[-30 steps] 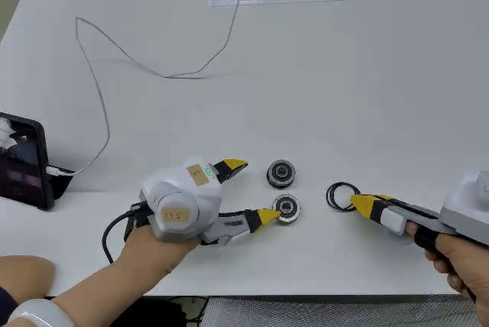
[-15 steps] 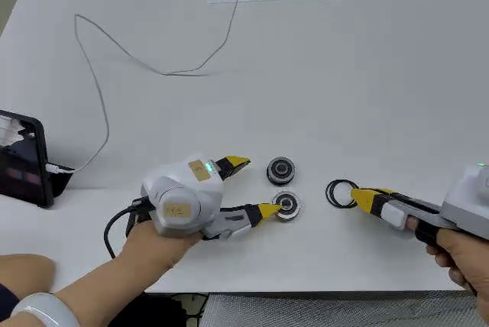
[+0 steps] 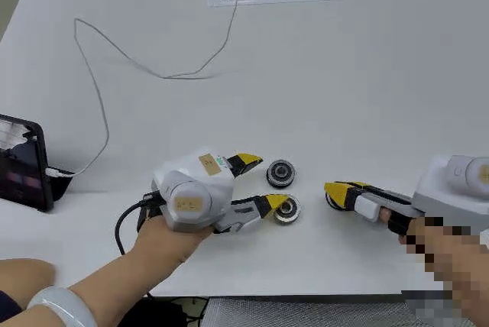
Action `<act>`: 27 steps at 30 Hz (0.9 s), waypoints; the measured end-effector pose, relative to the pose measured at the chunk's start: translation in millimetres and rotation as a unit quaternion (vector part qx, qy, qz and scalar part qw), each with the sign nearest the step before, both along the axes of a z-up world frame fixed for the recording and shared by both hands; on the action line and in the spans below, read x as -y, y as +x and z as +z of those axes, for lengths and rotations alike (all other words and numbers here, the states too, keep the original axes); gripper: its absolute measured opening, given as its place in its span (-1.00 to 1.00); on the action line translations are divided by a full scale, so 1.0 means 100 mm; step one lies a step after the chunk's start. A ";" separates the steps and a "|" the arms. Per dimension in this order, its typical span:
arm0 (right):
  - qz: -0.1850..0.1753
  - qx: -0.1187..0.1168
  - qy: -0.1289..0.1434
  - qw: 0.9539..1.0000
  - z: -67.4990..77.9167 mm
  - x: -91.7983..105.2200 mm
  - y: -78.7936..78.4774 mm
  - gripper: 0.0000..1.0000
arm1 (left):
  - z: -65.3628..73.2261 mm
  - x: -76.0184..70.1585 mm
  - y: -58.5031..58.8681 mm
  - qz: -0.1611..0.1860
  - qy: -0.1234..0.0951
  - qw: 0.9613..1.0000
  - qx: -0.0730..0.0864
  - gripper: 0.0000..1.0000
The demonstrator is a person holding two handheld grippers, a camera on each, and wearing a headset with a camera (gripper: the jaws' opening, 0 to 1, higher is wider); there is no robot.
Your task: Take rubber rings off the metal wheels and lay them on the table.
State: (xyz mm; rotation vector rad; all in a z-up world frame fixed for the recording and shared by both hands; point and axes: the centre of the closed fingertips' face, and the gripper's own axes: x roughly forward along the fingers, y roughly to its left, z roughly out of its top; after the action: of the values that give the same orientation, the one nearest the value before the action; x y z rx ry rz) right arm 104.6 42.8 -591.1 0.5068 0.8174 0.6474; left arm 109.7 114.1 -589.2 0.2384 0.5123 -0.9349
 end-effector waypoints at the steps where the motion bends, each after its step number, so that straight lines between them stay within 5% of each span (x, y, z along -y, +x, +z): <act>1: 0.002 0.001 0.000 1.000 0.01 -0.02 0.01 -0.75 | 0.00 0.01 0.00 -0.001 0.000 1.000 0.000 -0.23; 27: 0.020 -0.008 0.021 1.000 -0.04 -0.35 0.14 -0.75 | -0.11 0.08 0.13 -0.005 0.031 0.999 -0.007 -0.59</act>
State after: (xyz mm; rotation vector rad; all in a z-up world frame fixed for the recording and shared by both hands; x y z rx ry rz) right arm 118.1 78.2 -594.7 0.5349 0.8328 0.6984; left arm 122.2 106.2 -600.5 0.2906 0.5528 -0.9322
